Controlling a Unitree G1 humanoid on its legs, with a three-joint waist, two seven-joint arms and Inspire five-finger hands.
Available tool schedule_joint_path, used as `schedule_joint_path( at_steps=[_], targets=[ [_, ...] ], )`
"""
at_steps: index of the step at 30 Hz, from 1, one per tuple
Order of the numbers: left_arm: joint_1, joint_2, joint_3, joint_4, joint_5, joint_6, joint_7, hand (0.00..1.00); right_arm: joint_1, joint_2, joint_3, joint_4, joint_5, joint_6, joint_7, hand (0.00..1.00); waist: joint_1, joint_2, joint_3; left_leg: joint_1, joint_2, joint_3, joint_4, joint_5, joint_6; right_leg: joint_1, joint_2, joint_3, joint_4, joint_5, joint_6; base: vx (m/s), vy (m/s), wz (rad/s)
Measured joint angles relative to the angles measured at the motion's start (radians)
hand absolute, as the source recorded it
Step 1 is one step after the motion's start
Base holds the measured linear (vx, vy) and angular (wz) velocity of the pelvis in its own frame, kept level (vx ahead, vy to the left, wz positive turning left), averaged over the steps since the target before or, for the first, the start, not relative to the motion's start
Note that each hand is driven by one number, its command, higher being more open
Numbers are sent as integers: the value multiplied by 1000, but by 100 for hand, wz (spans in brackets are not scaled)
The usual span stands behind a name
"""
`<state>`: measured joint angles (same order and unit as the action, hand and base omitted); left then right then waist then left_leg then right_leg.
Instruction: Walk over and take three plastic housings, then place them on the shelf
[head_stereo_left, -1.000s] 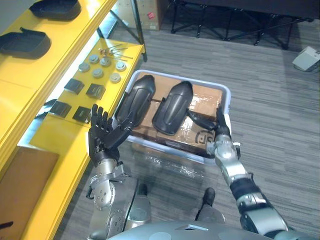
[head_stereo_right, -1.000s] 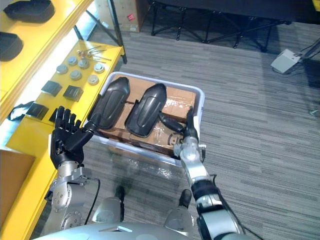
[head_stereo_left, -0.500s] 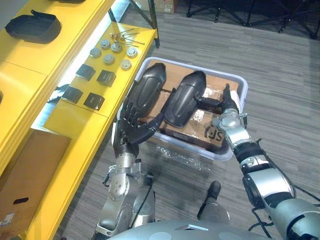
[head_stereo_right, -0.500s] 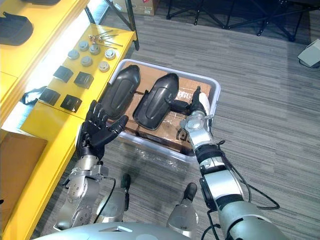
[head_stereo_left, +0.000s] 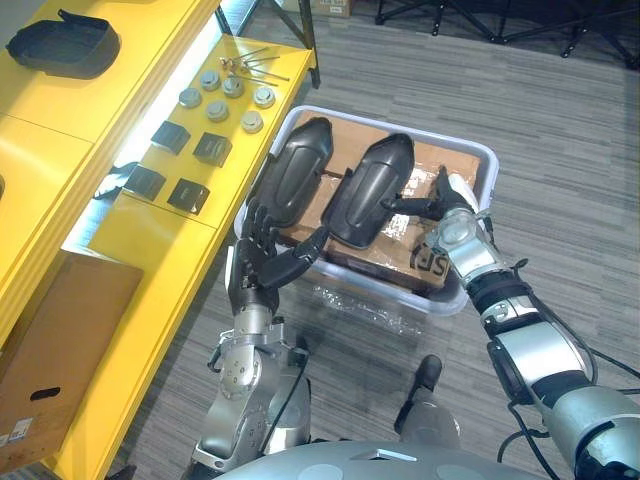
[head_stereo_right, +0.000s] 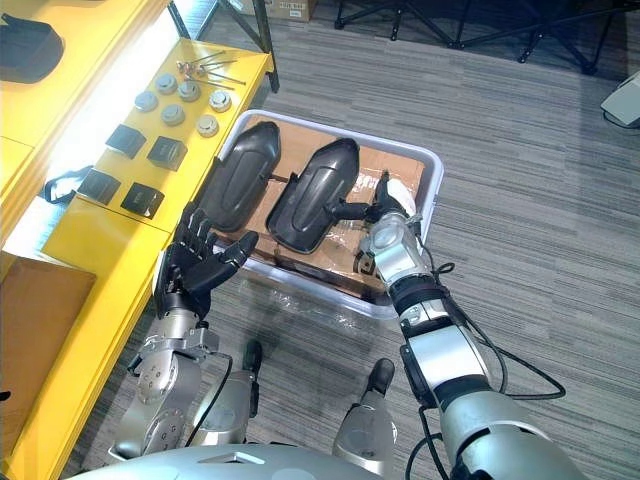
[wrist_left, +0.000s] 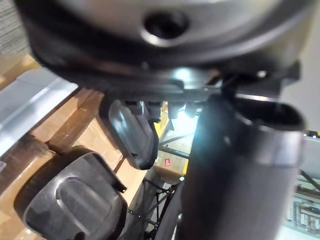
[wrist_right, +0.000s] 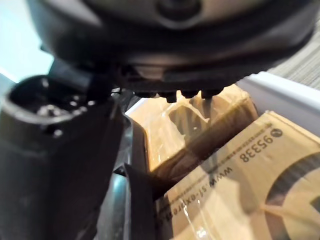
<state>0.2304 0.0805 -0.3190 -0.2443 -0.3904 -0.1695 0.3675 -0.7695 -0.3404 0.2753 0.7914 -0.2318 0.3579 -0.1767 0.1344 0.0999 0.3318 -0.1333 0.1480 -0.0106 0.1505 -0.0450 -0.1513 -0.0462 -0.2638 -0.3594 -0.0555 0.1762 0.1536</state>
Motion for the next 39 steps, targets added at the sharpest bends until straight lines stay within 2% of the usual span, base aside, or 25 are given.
schedule_joint_path(
  at_steps=[5,6,16,19,23,26,34,39],
  targets=[
    [0,0,-8,20,0,0,0,100,-3,4,42,0,-39,0,42,100,3,0,0,2,1,0,-20,15,-2,-3,3,-2,-9,9,-4,0,0,0],
    [0,0,-9,20,0,0,1,100,-4,5,56,0,-40,1,53,0,4,0,0,2,2,2,-23,18,-2,-2,5,-2,-19,17,-6,-18,-8,-3],
    [-7,0,-20,20,1,3,4,100,-49,16,102,37,-157,88,56,0,3,1,1,4,2,2,-35,32,-4,-2,5,-5,-22,22,-7,-3,0,0],
    [-9,-1,-21,19,1,8,9,100,-53,22,112,83,-133,116,44,0,8,2,2,4,2,1,-37,33,-4,-2,5,-8,-22,22,-7,0,0,0],
    [-30,-1,-21,18,1,20,13,100,-60,6,72,127,-74,119,10,0,27,9,7,3,2,-2,-39,35,-5,-1,5,-14,-22,22,-7,4,1,2],
    [-32,0,-15,7,0,20,21,100,-57,2,58,155,-36,121,5,0,28,13,9,5,1,-9,-58,48,-5,-1,5,-23,-22,22,-7,14,-2,8],
    [-23,0,-16,7,0,20,21,100,-1,-12,-24,140,-36,40,-29,0,25,13,9,21,2,-2,-67,49,-5,3,5,-20,-22,22,-8,1,-1,-2],
    [-1,7,-15,6,0,19,20,100,108,-40,-50,18,-40,-34,-50,0,17,10,11,27,2,4,-70,49,-5,4,5,-16,-22,22,-7,-2,-1,-2]
  ],
)
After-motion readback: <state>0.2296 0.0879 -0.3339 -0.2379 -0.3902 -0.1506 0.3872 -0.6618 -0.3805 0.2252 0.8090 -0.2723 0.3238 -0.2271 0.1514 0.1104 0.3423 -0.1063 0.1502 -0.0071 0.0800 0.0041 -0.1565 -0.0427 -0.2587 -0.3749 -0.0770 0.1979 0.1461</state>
